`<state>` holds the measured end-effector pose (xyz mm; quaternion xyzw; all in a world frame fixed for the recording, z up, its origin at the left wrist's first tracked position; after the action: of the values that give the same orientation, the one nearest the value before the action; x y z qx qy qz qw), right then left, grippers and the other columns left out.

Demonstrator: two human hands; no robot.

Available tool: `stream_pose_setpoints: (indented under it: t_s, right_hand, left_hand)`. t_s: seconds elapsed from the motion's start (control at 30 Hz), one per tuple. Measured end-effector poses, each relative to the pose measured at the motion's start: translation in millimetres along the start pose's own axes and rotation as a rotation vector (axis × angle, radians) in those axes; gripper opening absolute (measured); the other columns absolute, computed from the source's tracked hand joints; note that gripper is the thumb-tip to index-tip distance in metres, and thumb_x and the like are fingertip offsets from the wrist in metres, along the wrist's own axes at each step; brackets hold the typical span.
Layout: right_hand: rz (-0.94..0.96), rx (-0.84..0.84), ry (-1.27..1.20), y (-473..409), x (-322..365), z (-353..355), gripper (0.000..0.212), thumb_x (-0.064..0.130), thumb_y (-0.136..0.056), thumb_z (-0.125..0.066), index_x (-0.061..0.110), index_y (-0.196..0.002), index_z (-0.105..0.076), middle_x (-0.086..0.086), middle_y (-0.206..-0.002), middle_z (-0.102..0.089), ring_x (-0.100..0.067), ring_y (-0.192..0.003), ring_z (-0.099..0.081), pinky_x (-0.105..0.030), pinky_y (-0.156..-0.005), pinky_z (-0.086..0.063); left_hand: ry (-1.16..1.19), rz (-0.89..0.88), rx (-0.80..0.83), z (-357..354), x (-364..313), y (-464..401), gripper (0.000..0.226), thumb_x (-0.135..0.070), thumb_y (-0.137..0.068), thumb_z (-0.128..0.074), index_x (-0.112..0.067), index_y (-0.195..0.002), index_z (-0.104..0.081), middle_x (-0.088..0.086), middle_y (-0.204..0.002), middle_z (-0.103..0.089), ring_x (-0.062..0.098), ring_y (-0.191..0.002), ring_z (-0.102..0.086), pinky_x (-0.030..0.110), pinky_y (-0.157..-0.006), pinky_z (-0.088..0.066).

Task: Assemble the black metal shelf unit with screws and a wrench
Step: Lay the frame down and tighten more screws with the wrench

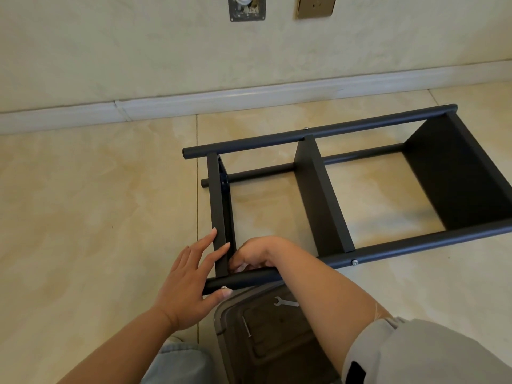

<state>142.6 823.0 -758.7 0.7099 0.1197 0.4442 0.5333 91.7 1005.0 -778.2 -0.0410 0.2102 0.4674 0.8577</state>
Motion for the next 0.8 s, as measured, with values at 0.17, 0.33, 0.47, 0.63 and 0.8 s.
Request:
stream_pose_setpoints:
  t_s: [0.17, 0.33, 0.47, 0.63, 0.8]
  right_hand:
    - [-0.001, 0.023, -0.048, 2.9, 1.7, -0.6, 0.026, 0.022, -0.097, -0.047, 0.018, -0.073, -0.057, 0.002, -0.074, -0.057, -0.011, -0.07, -0.05, -0.025, -0.065, -0.037]
    - [0.019, 0.005, 0.029, 5.8, 2.0, -0.1, 0.025, 0.023, -0.096, -0.048, 0.016, -0.073, -0.056, 0.001, -0.074, -0.054, -0.011, -0.071, -0.049, -0.025, -0.065, -0.035]
    - [0.022, 0.037, -0.016, 7.3, 3.1, -1.4, 0.026, 0.02, -0.097, -0.045, 0.017, -0.074, -0.055, 0.002, -0.077, -0.055, -0.01, -0.073, -0.049, -0.026, -0.068, -0.036]
    - [0.013, 0.019, 0.001, 6.1, 2.7, -1.0, 0.023, 0.021, -0.096, -0.047, 0.017, -0.075, -0.056, 0.0, -0.075, -0.055, -0.012, -0.072, -0.051, -0.026, -0.069, -0.037]
    - [0.006, 0.039, -0.044, 5.7, 2.6, -0.6, 0.026, 0.02, -0.097, -0.046, 0.016, -0.074, -0.057, 0.001, -0.073, -0.058, -0.011, -0.069, -0.052, -0.025, -0.066, -0.039]
  left_hand:
    - [0.009, -0.001, -0.003, 1.0, -0.4, -0.9, 0.07, -0.078, -0.083, -0.024, -0.053, -0.143, 0.002, -0.01, -0.156, -0.001, 0.017, -0.136, -0.017, 0.039, -0.105, -0.023]
    - [0.02, 0.001, -0.003, 2.5, -2.5, -1.0, 0.071, -0.076, -0.084, -0.026, -0.049, -0.145, -0.004, -0.004, -0.157, -0.009, 0.021, -0.136, -0.022, 0.042, -0.104, -0.026]
    - [0.022, 0.002, -0.006, 2.2, -1.9, -0.4, 0.071, -0.076, -0.084, -0.028, -0.047, -0.146, -0.007, -0.004, -0.157, -0.008, 0.022, -0.137, -0.022, 0.043, -0.104, -0.026]
    - [0.023, -0.002, -0.007, 2.6, -1.5, -0.6, 0.071, -0.075, -0.084, -0.028, -0.045, -0.146, -0.01, -0.004, -0.157, -0.009, 0.021, -0.136, -0.022, 0.042, -0.104, -0.027]
    - [0.019, -0.001, -0.005, 2.4, -1.4, -0.8, 0.071, -0.076, -0.085, -0.027, -0.046, -0.146, -0.009, -0.003, -0.157, -0.01, 0.022, -0.136, -0.023, 0.042, -0.104, -0.027]
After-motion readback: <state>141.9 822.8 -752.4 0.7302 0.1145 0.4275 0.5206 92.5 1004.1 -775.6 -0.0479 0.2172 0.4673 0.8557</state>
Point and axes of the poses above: each hand's wrist, its own y-axis away from the middle knuckle, its own z-axis out of the back of the hand, x = y × z, the point moved 1 cm from there along -y, towards the middle knuckle
